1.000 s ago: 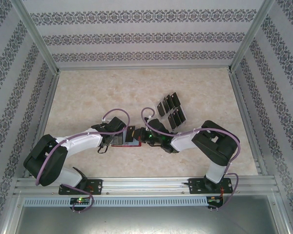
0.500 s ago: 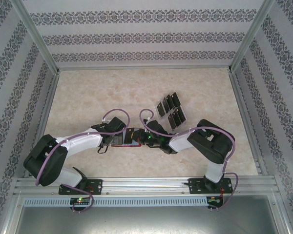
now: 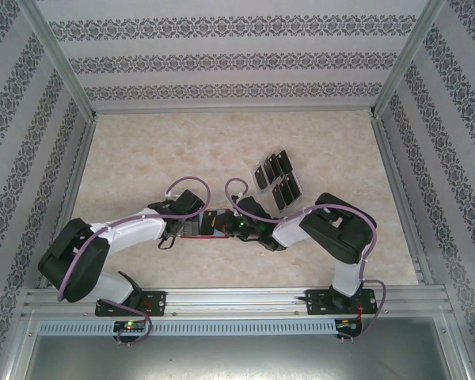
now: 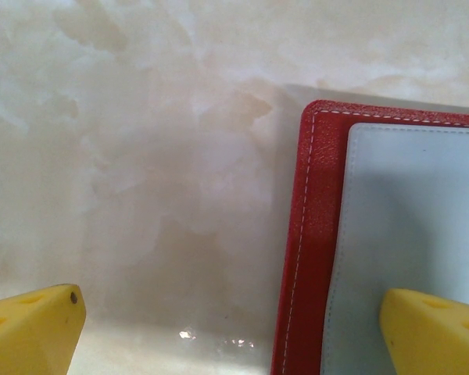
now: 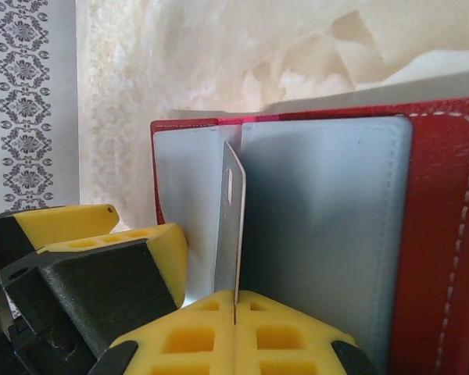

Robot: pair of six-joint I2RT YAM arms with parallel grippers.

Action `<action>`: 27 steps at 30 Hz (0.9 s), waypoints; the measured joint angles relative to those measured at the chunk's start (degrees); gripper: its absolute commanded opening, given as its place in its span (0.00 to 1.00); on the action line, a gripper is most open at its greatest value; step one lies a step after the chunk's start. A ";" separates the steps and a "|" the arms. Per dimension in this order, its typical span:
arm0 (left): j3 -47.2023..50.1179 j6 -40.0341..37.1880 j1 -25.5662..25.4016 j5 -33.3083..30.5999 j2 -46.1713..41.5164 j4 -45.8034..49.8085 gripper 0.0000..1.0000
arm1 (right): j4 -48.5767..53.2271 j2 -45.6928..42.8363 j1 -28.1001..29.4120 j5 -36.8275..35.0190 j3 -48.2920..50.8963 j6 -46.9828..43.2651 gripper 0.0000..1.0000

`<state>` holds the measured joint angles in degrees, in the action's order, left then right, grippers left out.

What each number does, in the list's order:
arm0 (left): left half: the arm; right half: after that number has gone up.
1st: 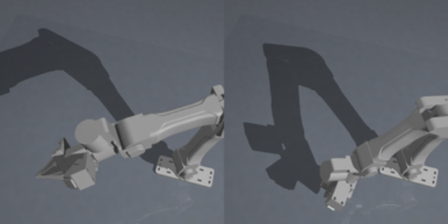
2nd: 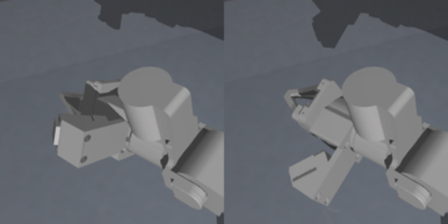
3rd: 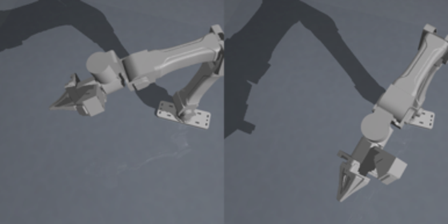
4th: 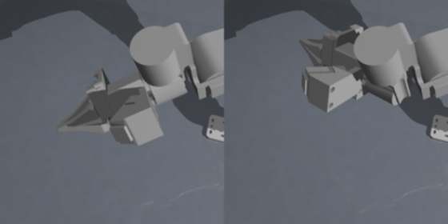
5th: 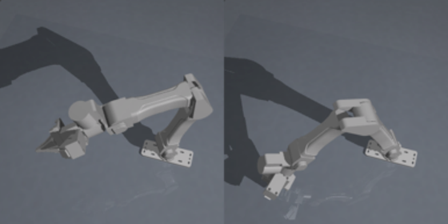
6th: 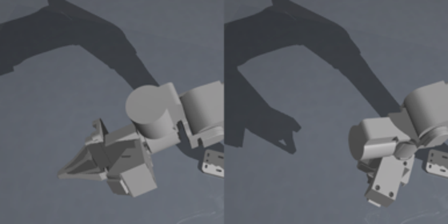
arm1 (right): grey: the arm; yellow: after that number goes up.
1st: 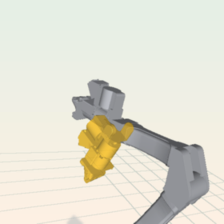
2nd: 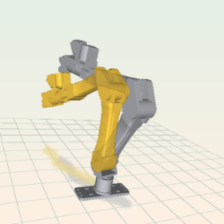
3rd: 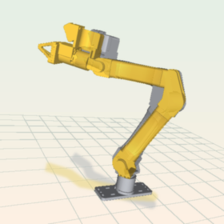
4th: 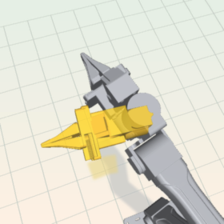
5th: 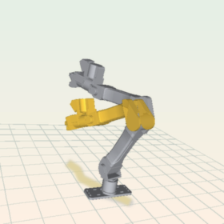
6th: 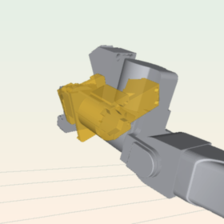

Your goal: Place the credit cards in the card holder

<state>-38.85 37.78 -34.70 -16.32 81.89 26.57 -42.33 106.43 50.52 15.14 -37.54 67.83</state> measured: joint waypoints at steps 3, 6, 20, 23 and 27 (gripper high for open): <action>0.00 0.00 0.00 -0.02 0.00 0.00 0.97 | -0.17 0.02 0.00 0.17 0.00 0.94 0.00; 0.00 0.02 0.00 -0.02 0.00 0.00 0.97 | -0.15 0.04 0.00 0.35 0.00 1.77 0.00; 0.00 0.02 0.00 -0.24 0.00 0.02 0.97 | 1.57 1.86 -0.09 3.67 -2.64 3.87 0.00; 0.00 0.02 0.02 -0.24 0.00 0.04 0.97 | 1.84 2.01 -0.35 4.68 -2.97 3.87 0.00; 0.00 0.02 0.00 -0.24 0.00 0.04 0.97 | 2.99 2.19 -0.83 5.81 -3.52 3.85 0.00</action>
<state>-38.85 37.80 -34.70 -16.56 81.89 26.61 -39.33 108.62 49.69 20.95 -41.06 71.68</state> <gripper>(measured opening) 0.974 0.053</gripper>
